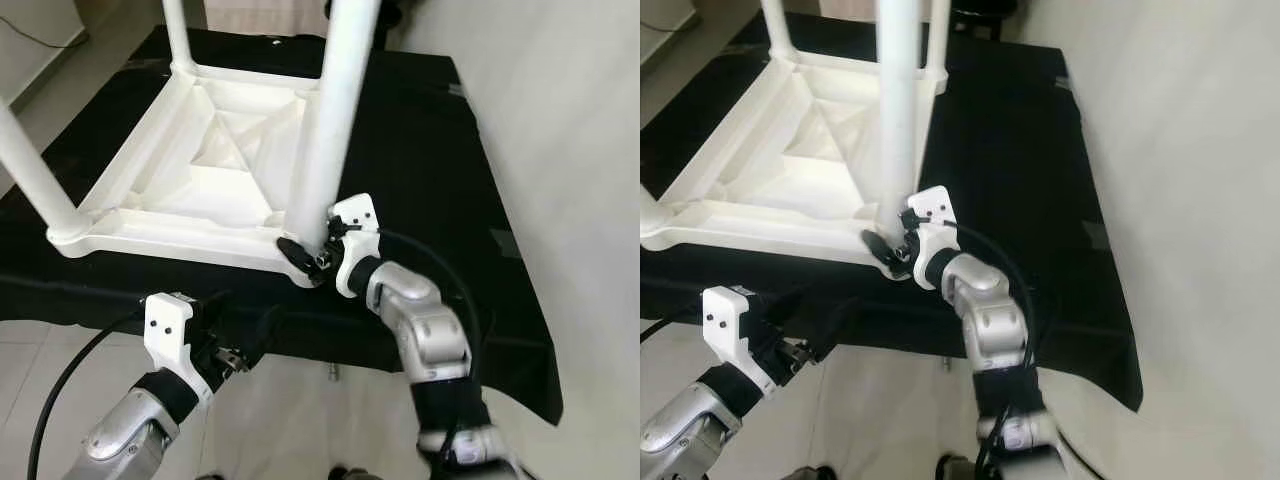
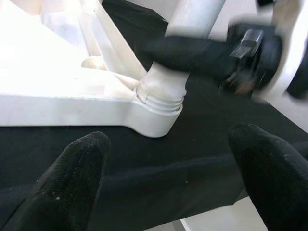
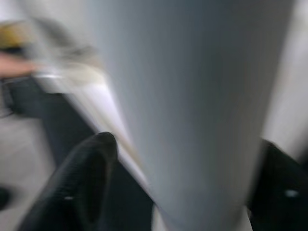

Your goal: Building children table

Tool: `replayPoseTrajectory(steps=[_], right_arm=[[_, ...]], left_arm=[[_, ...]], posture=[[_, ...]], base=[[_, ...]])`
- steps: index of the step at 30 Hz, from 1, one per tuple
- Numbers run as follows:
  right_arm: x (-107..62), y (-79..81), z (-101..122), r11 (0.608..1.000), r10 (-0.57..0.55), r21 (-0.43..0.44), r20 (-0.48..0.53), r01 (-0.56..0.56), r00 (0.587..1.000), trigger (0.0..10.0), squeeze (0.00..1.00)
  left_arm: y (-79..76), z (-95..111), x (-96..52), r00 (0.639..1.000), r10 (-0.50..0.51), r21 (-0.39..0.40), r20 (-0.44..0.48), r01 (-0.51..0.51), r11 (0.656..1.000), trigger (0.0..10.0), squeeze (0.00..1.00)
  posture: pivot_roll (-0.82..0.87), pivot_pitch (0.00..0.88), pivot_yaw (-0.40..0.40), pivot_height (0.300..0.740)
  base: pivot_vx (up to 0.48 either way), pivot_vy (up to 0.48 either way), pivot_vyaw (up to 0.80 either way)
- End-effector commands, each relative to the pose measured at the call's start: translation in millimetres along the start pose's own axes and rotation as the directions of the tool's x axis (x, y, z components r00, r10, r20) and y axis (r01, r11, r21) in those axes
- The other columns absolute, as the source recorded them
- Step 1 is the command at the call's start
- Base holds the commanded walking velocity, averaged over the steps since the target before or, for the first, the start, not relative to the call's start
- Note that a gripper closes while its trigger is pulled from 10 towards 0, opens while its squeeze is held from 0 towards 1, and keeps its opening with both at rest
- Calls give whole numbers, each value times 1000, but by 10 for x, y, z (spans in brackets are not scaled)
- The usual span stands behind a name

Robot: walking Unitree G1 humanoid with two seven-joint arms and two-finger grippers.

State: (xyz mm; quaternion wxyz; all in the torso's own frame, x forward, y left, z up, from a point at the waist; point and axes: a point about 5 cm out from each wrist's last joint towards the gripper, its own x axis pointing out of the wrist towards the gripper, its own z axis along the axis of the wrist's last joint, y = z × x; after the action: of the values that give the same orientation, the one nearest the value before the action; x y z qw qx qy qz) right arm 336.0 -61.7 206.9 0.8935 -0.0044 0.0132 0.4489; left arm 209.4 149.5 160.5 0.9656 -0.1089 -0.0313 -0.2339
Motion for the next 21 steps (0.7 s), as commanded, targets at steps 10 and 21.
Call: replayPoseTrajectory(steps=[10, 21], right_arm=[[159, -75, 268, 886, 435, -167, -24, -433, 900, 10000, 0], [303, -36, 221, 792, 582, -155, -100, -590, 807, 0, 0]], left_arm=[[-72, -39, -45, 1000, -7, -9, -14, 7, 1000, 10000, 0], [-124, -39, -100, 1000, -8, -15, -24, 8, 1000, 10000, 0]], posture=[[64, 205, -105, 740], [88, 216, -95, 740]], base=[[0, 0, 0], [0, 0, 0]])
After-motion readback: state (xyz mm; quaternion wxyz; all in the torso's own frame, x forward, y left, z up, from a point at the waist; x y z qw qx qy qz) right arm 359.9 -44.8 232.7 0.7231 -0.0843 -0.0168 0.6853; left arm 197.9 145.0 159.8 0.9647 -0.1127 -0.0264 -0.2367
